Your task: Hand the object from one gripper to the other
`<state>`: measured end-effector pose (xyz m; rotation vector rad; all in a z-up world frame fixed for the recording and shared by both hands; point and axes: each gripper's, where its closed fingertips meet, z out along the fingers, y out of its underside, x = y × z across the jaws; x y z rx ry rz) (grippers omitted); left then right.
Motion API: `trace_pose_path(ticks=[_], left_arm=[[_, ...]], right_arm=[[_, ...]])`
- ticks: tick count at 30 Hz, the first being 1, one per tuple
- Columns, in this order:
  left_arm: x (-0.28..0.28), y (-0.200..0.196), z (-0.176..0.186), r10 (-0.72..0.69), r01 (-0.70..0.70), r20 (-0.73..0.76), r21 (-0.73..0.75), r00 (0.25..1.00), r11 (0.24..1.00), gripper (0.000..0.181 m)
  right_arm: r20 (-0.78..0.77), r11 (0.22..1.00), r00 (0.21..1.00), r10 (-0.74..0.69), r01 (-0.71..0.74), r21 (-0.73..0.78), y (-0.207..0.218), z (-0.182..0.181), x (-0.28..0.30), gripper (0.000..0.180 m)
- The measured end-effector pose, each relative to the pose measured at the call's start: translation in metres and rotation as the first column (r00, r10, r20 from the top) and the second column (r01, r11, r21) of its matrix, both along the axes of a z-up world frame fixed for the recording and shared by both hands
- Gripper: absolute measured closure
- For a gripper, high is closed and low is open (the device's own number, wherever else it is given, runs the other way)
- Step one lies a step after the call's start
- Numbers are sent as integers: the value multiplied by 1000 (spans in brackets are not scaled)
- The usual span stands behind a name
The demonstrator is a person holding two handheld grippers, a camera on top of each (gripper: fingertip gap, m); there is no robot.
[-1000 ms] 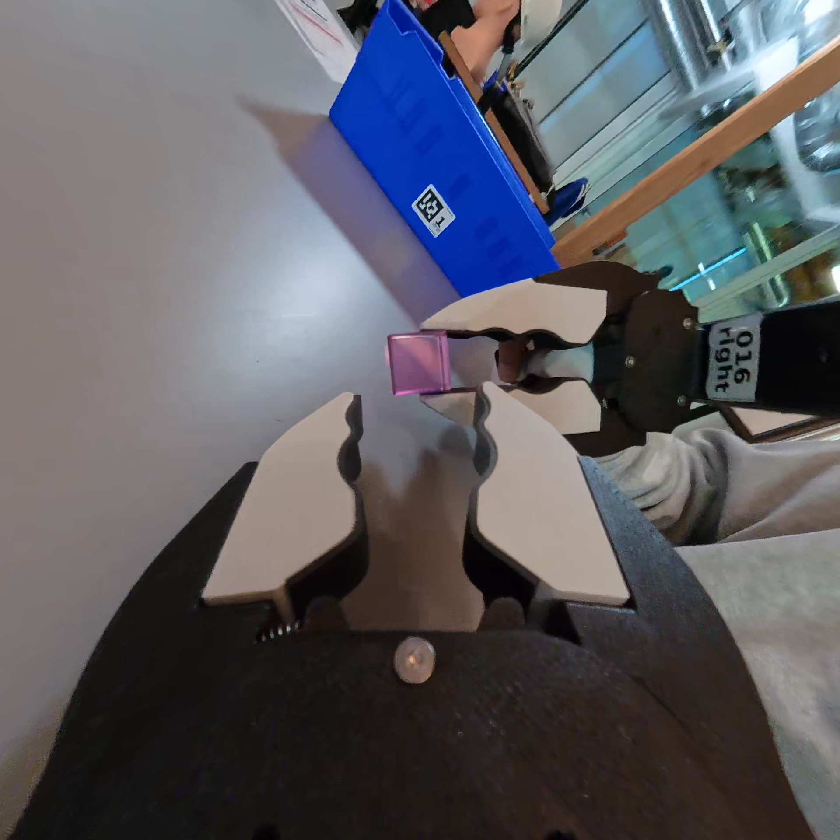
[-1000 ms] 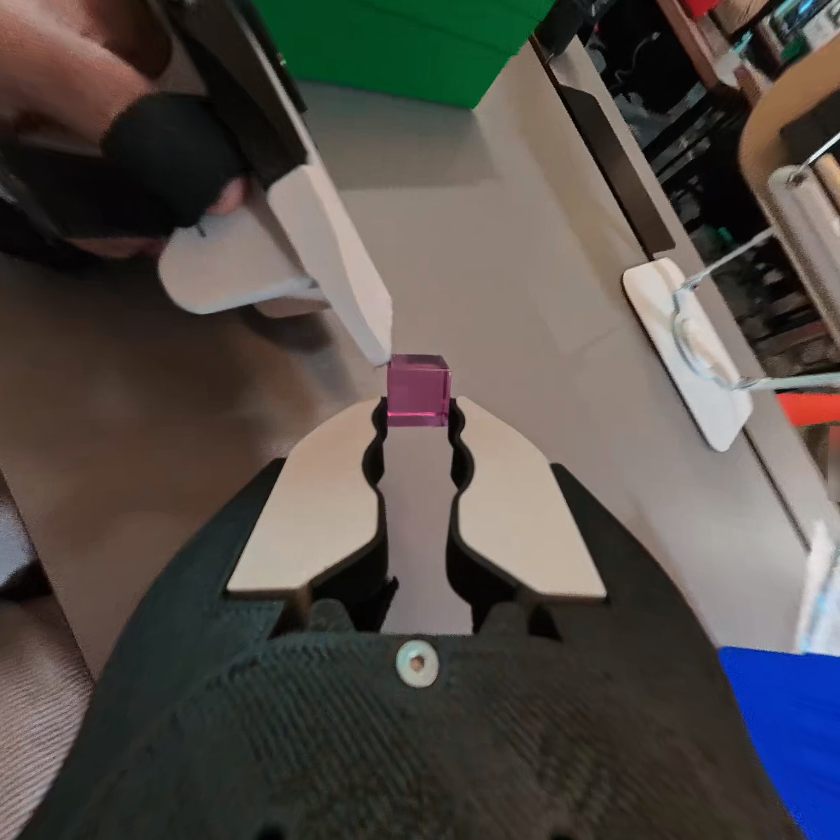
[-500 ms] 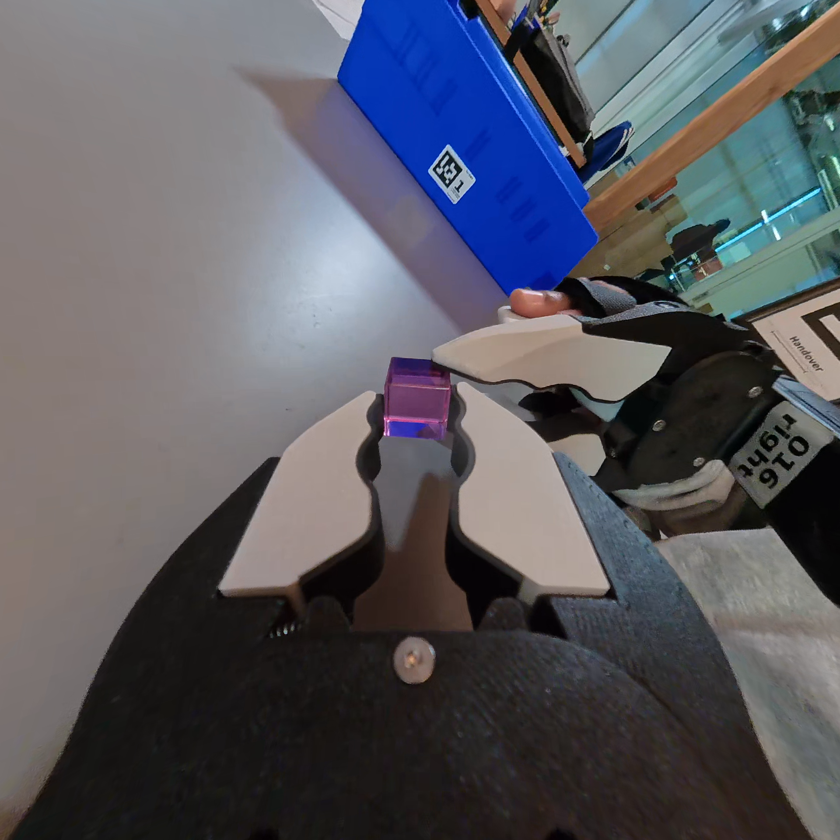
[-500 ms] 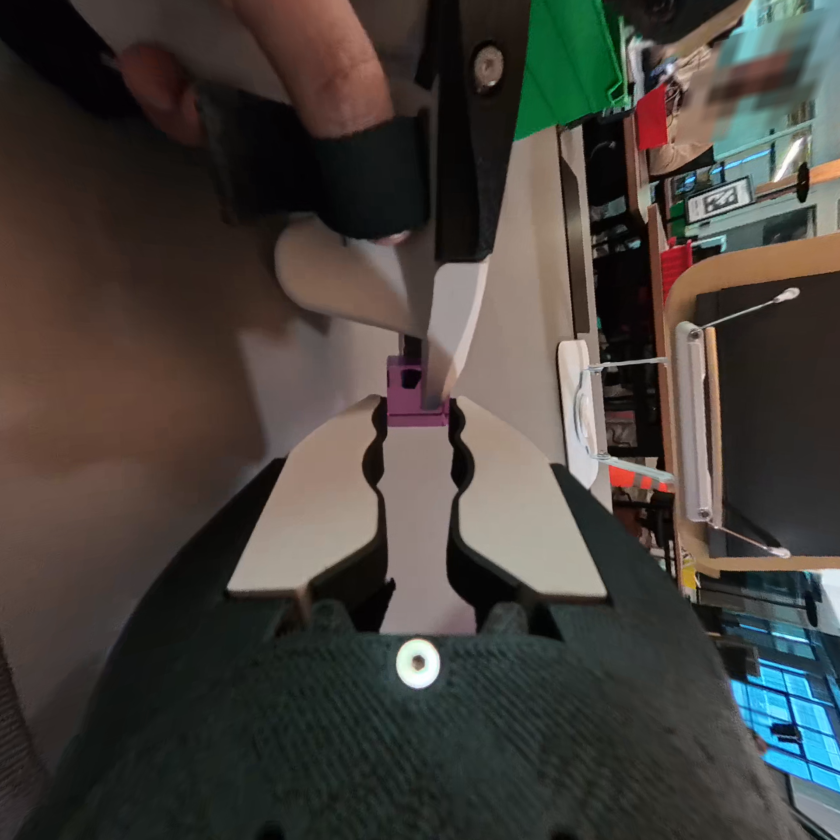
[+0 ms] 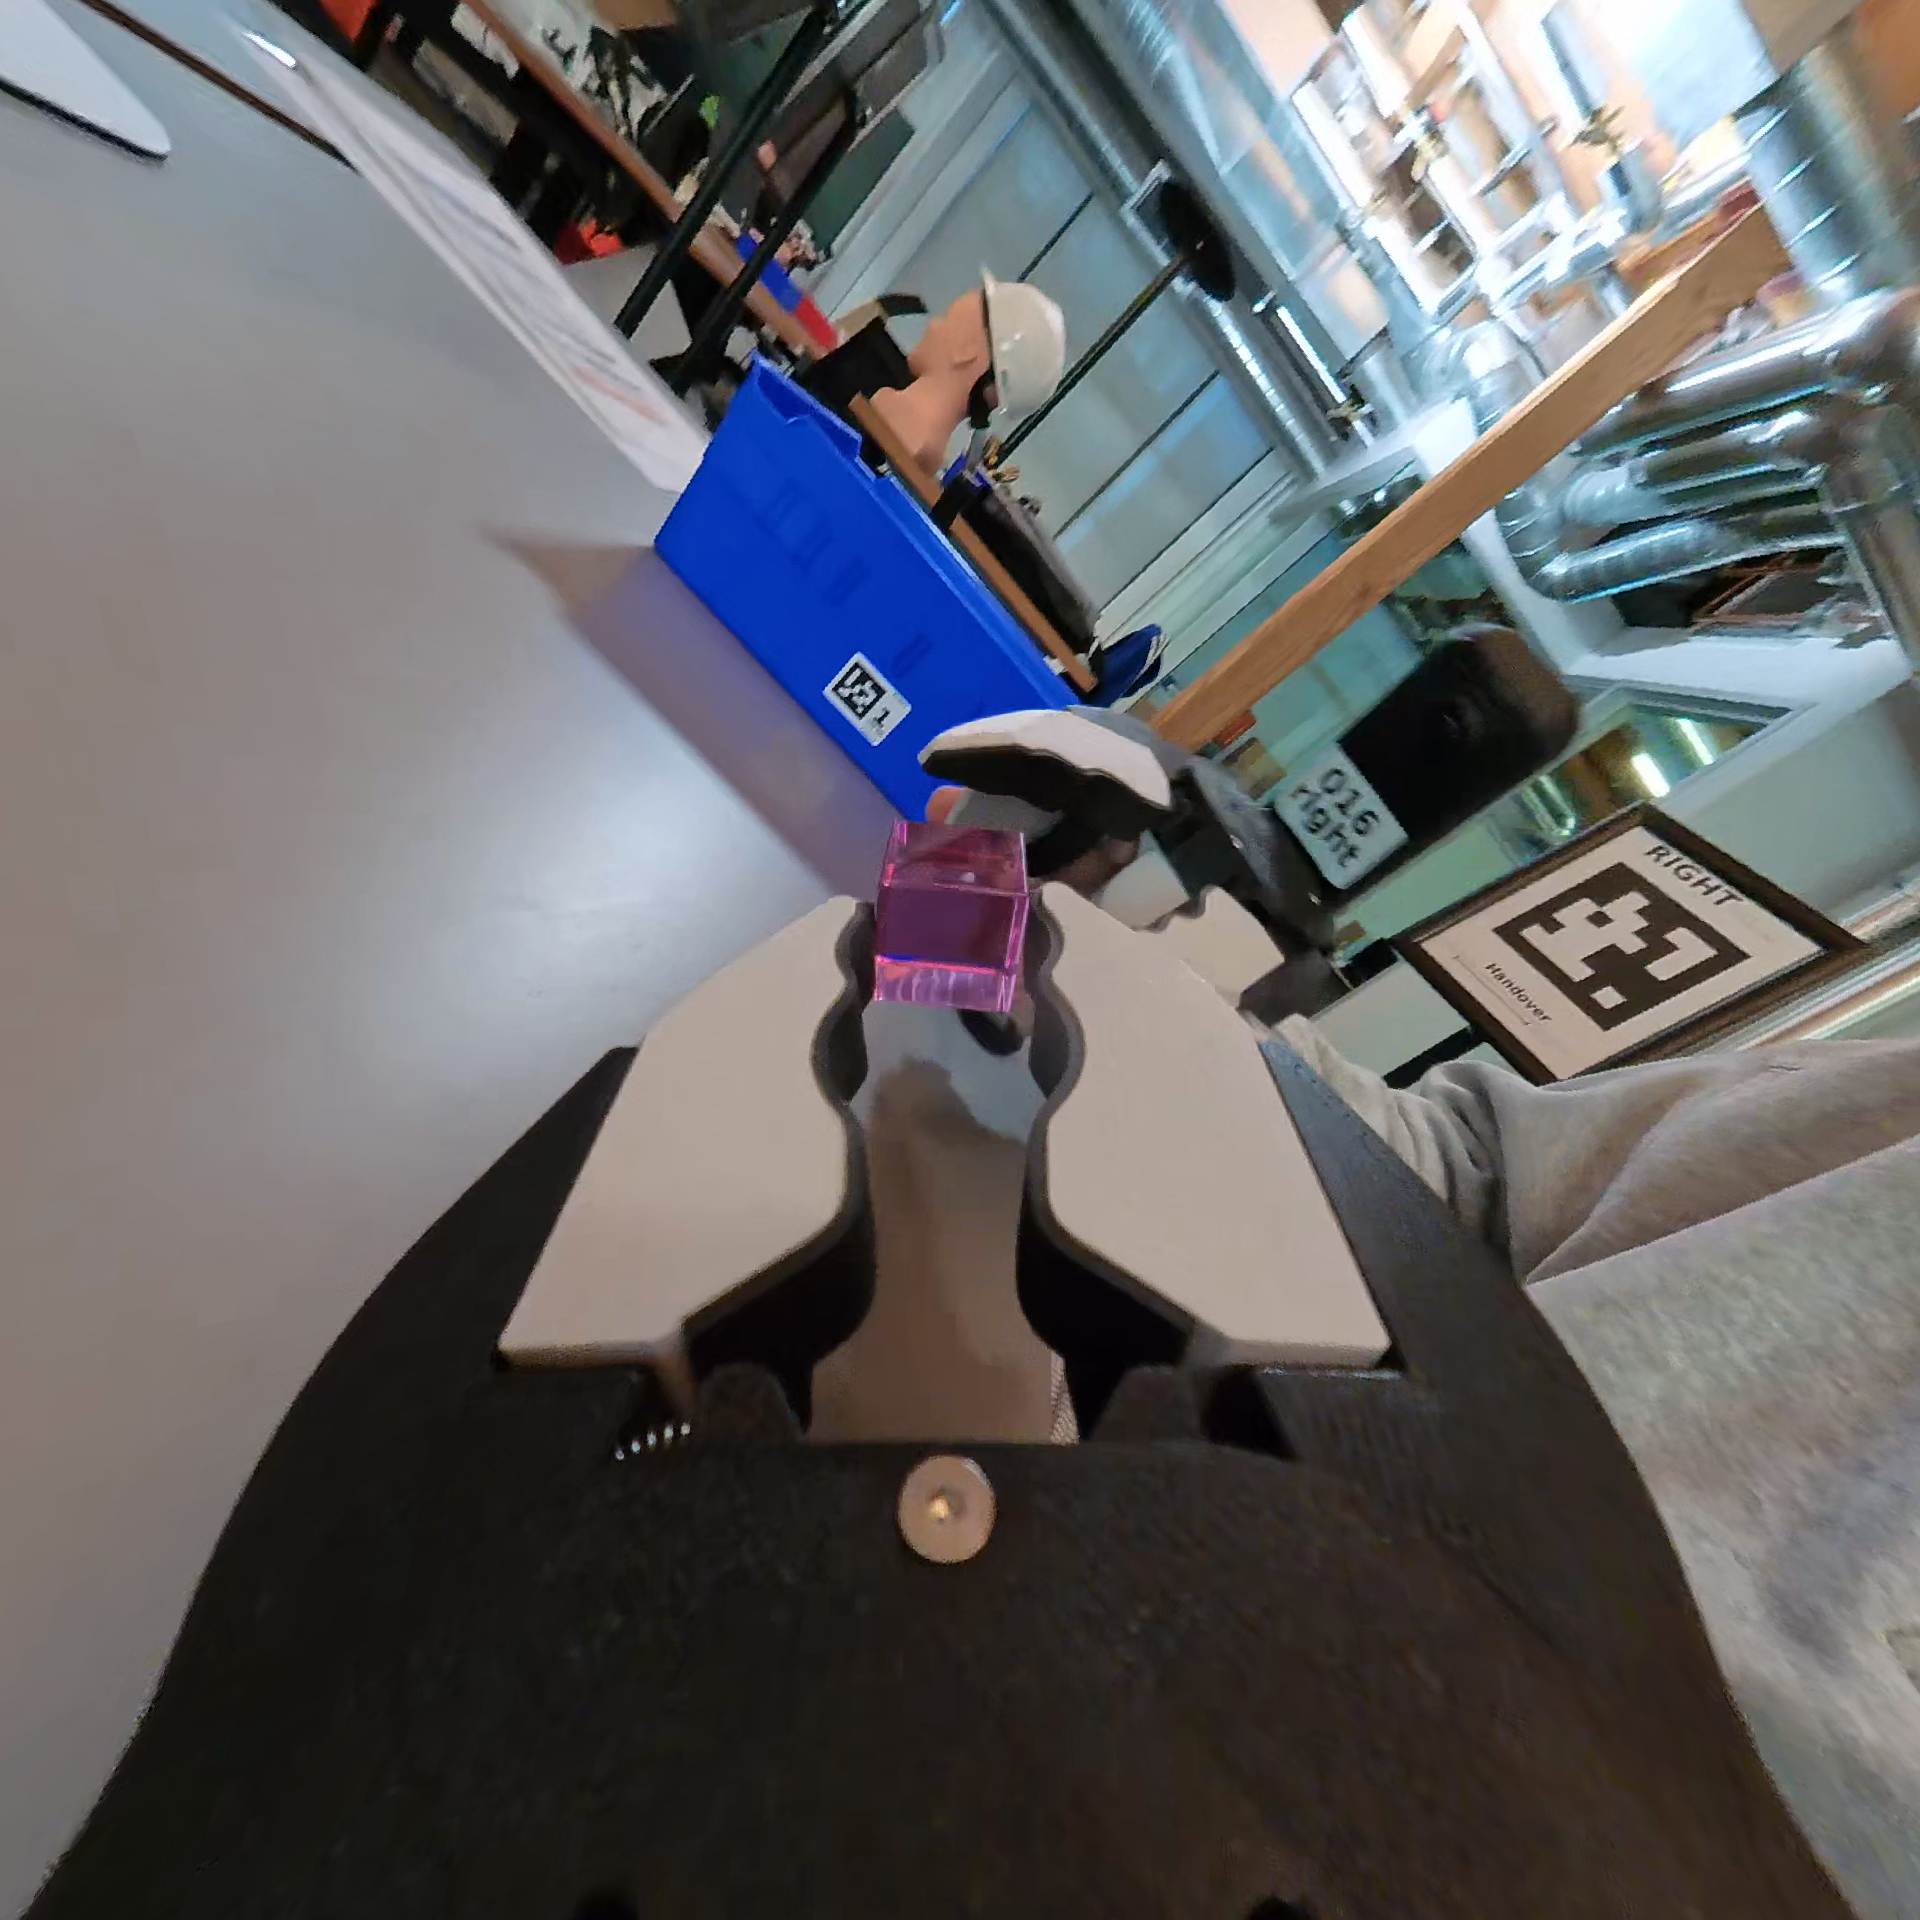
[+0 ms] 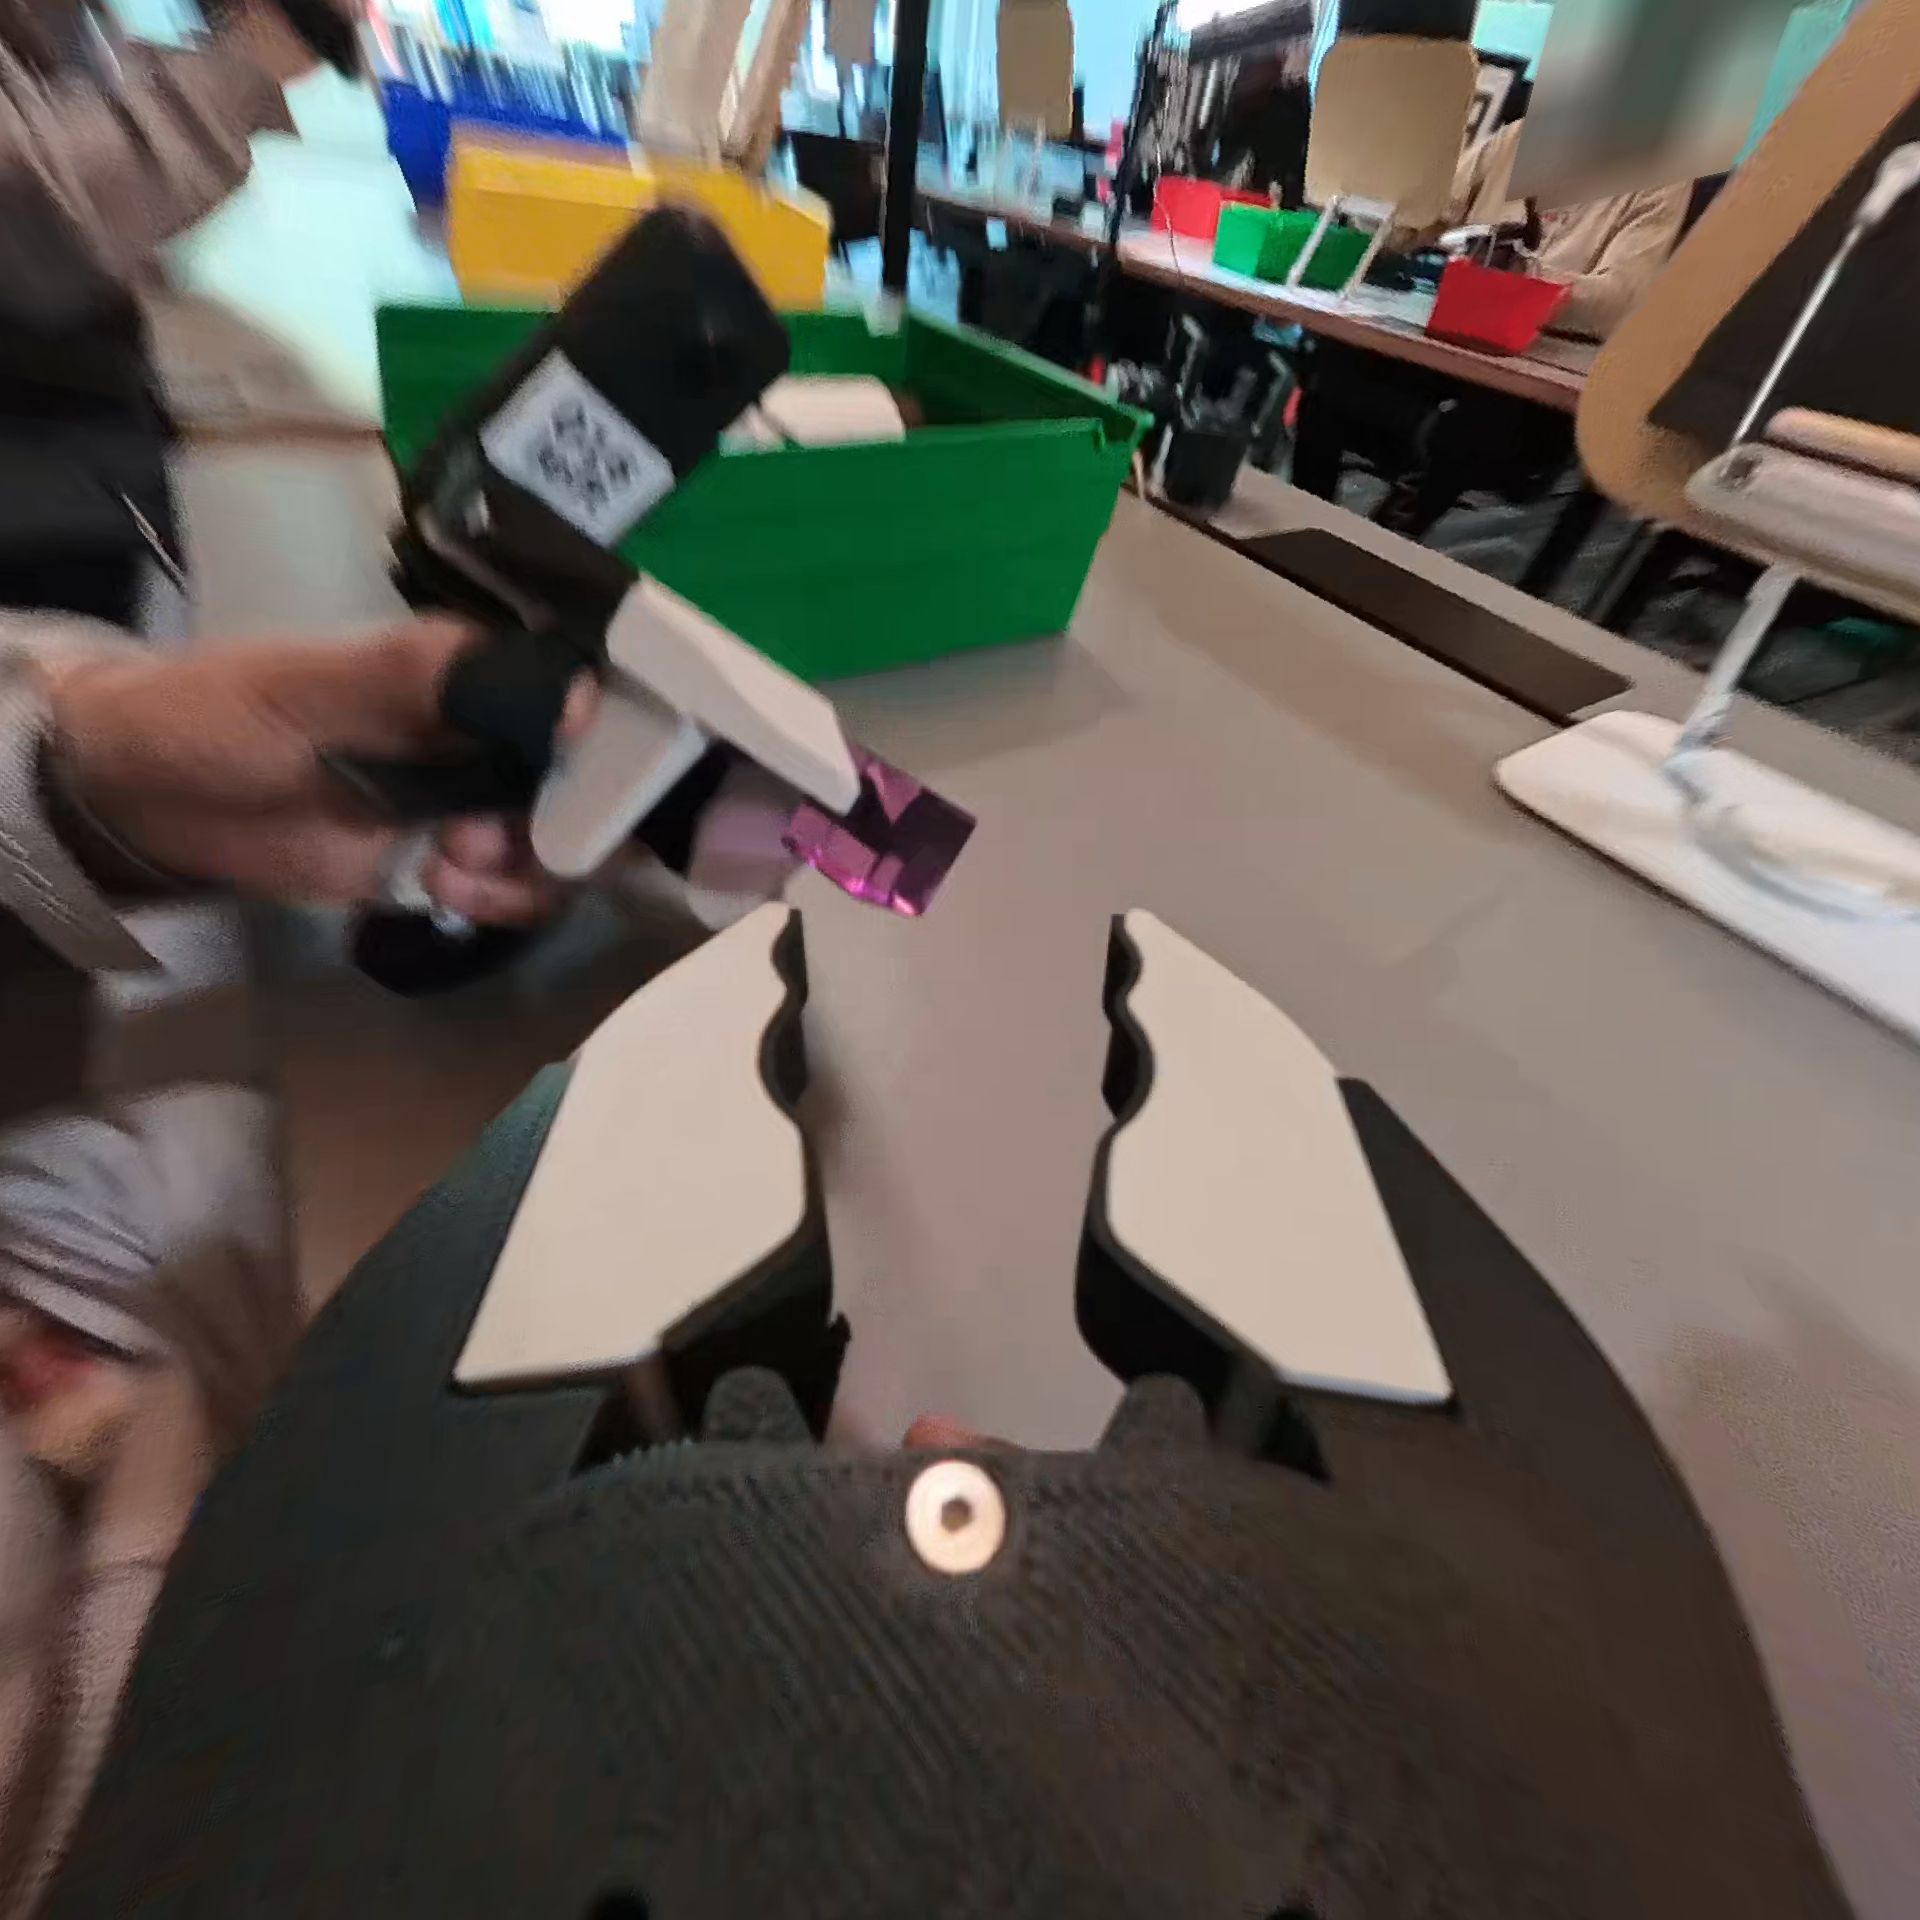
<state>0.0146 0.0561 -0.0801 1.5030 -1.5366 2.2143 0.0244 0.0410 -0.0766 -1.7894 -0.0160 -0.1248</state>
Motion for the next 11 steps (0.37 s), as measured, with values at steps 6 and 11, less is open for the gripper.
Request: trace_pose_path(ticks=[6,11], left_arm=[[-3,-5,10,-45,47,23,-115,999,992,153],[-6,-5,20,-78,87,52,-202,996,976,153]], right_arm=[[-37,997,999,31,-29,66,2,9,-11,119],[32,995,997,63,-65,69,5,12,-24,132]])
